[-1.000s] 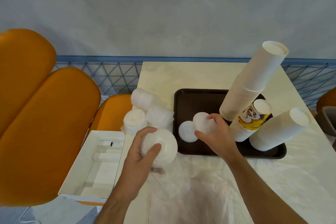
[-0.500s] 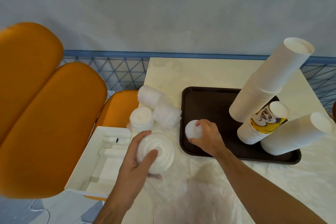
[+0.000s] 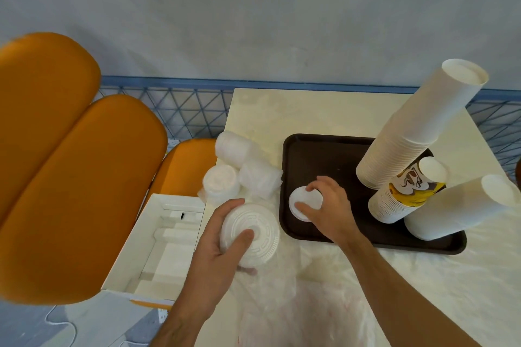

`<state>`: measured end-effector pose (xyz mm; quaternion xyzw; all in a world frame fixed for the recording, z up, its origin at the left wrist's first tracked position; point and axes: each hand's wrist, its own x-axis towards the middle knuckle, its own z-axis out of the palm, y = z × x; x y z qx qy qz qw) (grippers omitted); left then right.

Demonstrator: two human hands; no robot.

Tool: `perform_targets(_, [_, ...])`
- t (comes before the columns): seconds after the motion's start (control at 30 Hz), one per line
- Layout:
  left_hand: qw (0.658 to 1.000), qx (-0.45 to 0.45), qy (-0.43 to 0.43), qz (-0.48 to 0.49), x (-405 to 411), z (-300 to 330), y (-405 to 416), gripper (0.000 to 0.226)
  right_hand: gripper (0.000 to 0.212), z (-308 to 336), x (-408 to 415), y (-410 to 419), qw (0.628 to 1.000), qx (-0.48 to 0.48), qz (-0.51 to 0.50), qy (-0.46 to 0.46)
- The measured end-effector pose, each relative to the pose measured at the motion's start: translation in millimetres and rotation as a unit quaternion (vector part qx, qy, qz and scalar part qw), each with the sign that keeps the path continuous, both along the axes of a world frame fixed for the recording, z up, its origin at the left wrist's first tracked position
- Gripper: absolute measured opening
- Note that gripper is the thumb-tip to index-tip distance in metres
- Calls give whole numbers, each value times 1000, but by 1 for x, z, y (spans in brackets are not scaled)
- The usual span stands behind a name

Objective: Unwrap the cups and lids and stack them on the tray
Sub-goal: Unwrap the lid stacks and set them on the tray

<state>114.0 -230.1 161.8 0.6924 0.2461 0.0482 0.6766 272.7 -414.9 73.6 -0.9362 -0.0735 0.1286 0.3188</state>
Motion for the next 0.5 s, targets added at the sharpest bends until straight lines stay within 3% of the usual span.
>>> perform_targets(0.07, [1000,8,-8,-6,1,0,-4,49,22,36,-13,4,993,119,-16,14])
perform_targets(0.17, [999,26,-26,-18,5,3,-14,45,13,87,-42,11,979,196,44,30])
perform_targets(0.27, [996,76,-39,-39,8,5,-24,40,16,111,-65,10,976,191,97,45])
perform_targets(0.5, [989,135,-42,-52,11,9,-44,44,25,132,-78,-13,985,153,80,24])
